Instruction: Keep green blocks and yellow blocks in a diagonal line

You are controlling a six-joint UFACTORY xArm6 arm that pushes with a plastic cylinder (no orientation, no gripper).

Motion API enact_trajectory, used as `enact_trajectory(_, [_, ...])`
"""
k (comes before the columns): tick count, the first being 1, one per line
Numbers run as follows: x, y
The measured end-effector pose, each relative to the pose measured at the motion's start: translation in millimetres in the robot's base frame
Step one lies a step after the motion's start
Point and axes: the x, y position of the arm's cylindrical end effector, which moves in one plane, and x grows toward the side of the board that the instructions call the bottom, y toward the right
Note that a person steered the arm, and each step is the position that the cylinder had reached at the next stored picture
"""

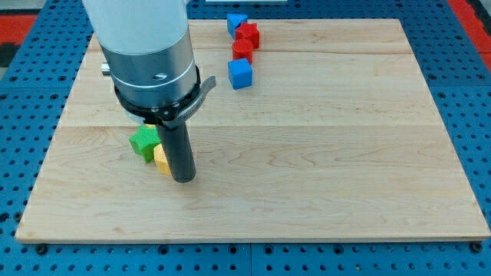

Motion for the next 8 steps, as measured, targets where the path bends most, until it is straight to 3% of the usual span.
enact_trajectory(4, [8, 26])
enact_trajectory(8, [27, -66])
